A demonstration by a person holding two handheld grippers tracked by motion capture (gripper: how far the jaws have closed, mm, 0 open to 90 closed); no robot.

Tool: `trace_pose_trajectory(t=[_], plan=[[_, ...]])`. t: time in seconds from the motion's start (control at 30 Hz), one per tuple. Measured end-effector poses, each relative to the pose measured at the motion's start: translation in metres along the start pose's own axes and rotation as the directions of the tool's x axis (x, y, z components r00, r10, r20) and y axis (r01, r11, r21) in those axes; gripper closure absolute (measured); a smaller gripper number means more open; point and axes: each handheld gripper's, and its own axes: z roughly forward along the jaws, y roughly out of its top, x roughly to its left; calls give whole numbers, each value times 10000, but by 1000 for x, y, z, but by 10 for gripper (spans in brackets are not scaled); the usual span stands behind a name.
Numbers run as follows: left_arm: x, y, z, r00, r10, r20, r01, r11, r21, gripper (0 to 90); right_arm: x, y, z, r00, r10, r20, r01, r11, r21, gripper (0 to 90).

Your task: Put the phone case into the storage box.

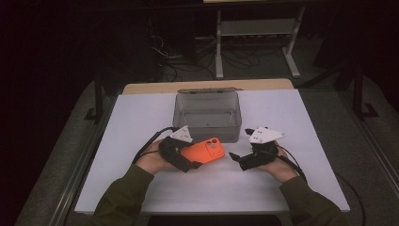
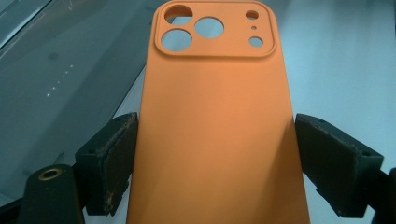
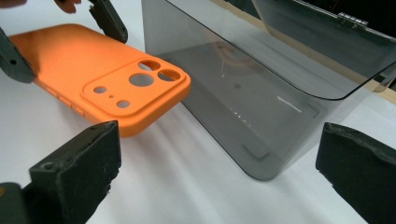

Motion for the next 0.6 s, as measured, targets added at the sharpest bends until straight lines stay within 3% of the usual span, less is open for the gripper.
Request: trace_pose_trajectory(t=[0.4,0.6], plan=[[1,0,-1,10000,-57,35,57,10000,-71,162,6,-1,2,9969,-735,278,730,9972,178,0],[0,0,-2,10000,-43,1,43,10000,-85,162,8,-1,-1,9902,-1296,514,1287,9915,208,0]])
